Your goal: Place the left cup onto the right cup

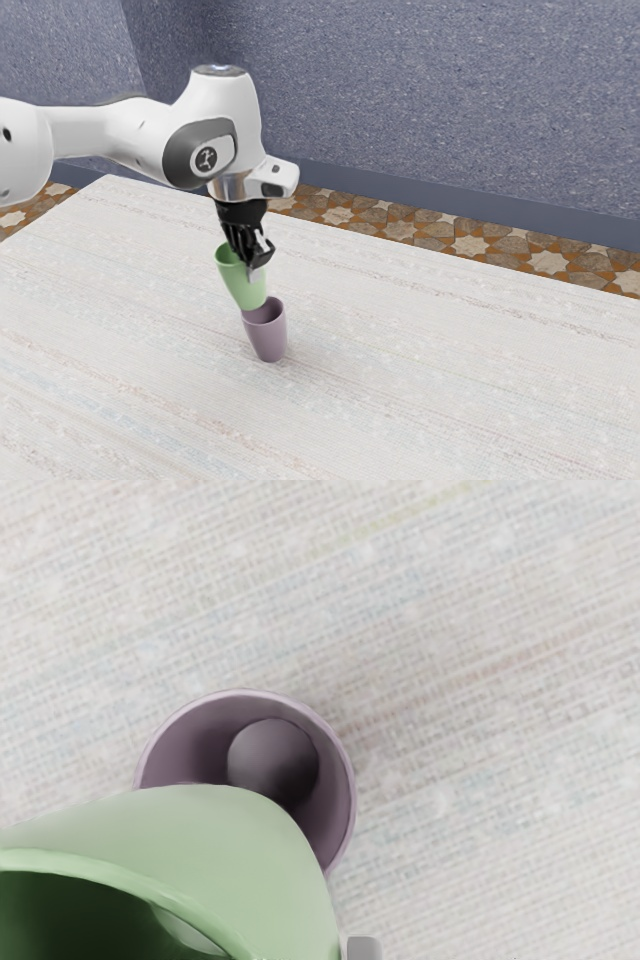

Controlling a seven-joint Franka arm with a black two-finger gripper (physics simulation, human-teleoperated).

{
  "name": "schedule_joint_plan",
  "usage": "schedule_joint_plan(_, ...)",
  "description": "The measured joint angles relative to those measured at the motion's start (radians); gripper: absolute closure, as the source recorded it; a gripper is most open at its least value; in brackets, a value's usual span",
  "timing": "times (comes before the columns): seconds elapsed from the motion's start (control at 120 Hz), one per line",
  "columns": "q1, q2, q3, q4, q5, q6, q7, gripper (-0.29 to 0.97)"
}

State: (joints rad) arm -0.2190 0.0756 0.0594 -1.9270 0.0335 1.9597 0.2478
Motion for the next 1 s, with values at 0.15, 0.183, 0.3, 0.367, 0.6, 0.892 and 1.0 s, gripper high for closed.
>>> schedule_joint_plan(0.15, -0.001, -0.001, 0.001, -0.003, 0.032, -0.002, -0.012, 0.78)
schedule_joint_plan(0.183, -0.001, -0.001, 0.001, -0.002, 0.040, -0.002, -0.014, 0.78)
schedule_joint_plan(0.3, 0.000, 0.000, 0.002, 0.002, 0.058, 0.000, -0.021, 0.78)
schedule_joint_plan(0.367, 0.000, 0.004, 0.003, 0.005, 0.062, 0.002, -0.025, 0.78)
schedule_joint_plan(0.6, 0.000, 0.021, -0.002, 0.006, 0.059, 0.011, -0.035, 0.78)
schedule_joint_plan(0.892, -0.024, 0.038, -0.015, 0.020, 0.053, 0.023, -0.044, 0.78)
schedule_joint_plan(1.0, -0.029, 0.053, -0.014, 0.030, 0.053, 0.028, -0.047, 0.78)
